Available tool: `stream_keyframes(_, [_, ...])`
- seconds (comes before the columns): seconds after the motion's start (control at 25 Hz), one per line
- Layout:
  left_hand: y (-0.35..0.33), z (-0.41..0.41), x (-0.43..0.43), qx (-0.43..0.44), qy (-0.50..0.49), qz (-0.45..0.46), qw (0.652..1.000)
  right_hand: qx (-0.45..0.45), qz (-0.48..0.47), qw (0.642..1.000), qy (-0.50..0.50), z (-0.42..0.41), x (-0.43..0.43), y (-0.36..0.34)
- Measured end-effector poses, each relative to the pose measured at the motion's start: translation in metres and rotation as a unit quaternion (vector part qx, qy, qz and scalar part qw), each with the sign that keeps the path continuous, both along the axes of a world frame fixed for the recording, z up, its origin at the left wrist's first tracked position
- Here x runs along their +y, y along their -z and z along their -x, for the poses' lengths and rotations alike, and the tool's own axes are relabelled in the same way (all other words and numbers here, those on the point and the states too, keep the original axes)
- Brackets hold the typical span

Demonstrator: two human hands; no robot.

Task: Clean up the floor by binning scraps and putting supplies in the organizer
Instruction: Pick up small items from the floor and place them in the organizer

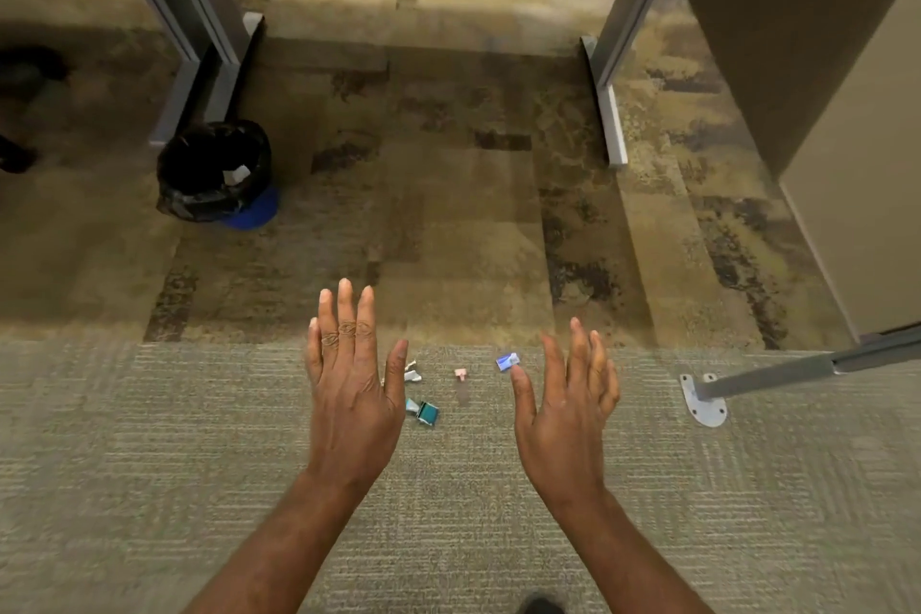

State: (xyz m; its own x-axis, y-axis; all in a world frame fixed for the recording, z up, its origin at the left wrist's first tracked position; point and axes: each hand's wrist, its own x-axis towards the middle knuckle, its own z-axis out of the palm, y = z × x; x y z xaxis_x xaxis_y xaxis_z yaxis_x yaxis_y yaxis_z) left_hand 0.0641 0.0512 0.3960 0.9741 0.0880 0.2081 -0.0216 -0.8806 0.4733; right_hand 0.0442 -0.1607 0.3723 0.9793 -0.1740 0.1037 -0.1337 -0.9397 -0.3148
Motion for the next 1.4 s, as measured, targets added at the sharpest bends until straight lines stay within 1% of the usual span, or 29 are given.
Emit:
stream_keyframes(0.2, [0.142, 0.024, -0.009, 0.060, -0.011, 0.024, 0.998, 0.037, -0.009, 0.999, 0.016, -0.007, 0.005, 0.132])
stream_keyframes(0.32, [0.214, 0.030, -0.013, 0.089, -0.007, 0.013, 0.996, 0.063, -0.002, 0.998, 0.020, -0.013, 0.002, 0.200])
stream_keyframes(0.4, [0.252, 0.026, -0.014, 0.105, -0.011, 0.017, 0.994, 0.083, 0.004, 0.996, 0.026, -0.017, 0.000, 0.238])
stream_keyframes(0.6, [0.331, 0.004, -0.023, 0.143, -0.012, 0.034, 0.989, 0.098, -0.024, 0.993, 0.056, -0.037, -0.010, 0.319])
stream_keyframes(0.76, [0.359, -0.003, -0.041, 0.169, -0.021, 0.090, 0.981, 0.134, -0.028, 0.987, 0.079, -0.049, -0.023, 0.350])
stream_keyframes(0.84, [0.377, -0.012, -0.046, 0.181, -0.037, 0.100, 0.978, 0.146, -0.023, 0.987, 0.061, -0.061, -0.027, 0.366])
stream_keyframes(1.0, [0.405, -0.026, -0.041, 0.203, -0.045, 0.049, 0.977, 0.171, -0.042, 0.984, 0.041, -0.077, -0.015, 0.392])
stream_keyframes(1.12, [0.413, -0.039, -0.038, 0.177, -0.033, 0.020, 0.983, 0.155, -0.091, 0.982, 0.053, -0.088, -0.009, 0.399])
stream_keyframes(1.2, [0.415, -0.048, -0.034, 0.160, -0.061, 0.028, 0.985, 0.158, -0.130, 0.978, 0.050, -0.094, -0.001, 0.400])
stream_keyframes(1.32, [0.415, -0.057, -0.022, 0.157, -0.103, 0.054, 0.981, 0.169, -0.154, 0.973, 0.029, -0.104, 0.013, 0.403])
stream_keyframes(1.4, [0.416, -0.062, -0.014, 0.150, -0.109, 0.052, 0.981, 0.180, -0.169, 0.969, 0.017, -0.109, 0.019, 0.405])
